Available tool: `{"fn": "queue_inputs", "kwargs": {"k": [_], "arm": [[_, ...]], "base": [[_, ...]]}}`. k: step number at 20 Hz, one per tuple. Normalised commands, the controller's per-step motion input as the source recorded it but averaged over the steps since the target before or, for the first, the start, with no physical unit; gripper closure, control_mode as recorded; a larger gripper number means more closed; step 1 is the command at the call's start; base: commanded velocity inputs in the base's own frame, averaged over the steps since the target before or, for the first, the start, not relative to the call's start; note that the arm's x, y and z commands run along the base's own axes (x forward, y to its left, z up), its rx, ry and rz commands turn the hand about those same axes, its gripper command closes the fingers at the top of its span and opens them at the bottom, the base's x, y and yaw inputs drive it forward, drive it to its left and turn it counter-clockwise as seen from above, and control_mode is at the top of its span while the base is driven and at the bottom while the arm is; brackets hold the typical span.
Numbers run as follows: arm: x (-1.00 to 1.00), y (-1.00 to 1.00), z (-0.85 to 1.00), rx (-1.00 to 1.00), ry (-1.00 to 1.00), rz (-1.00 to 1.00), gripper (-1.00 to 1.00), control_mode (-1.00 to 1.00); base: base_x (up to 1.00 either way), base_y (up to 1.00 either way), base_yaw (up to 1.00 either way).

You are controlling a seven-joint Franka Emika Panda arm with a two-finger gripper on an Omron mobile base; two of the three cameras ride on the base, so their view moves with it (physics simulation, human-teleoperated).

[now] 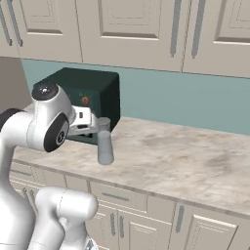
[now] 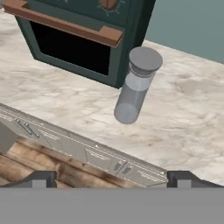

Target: Move the donut and butter stick from the top shelf to the second highest shelf to make space. Then, place the pitcher from the counter on the cleared top shelf.

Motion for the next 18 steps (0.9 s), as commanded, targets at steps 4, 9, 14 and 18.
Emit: {"fn": "queue_inputs", "kwargs": {"k": [4, 9, 14, 18], "arm": [[0.13, 0.0, -0.36, 0.0, -0.02, -0.18, -1.0, -1.0], [0.44, 0.0, -0.24, 0.0, 0.05, -0.05, -1.0, -1.0], [0.51, -0.22, -0.26, 0.04, 0.07, 0.06, -1.0, -1.0], [0.47, -0.41, -0.47, 0.06, 0.05, 0.17, -1.0, -1.0]], "base": [[0.0, 0.0, 0.0], [0.0, 0.0, 0.0], [0.0, 0.0, 0.0], [0.0, 0.0, 0.0]]}}
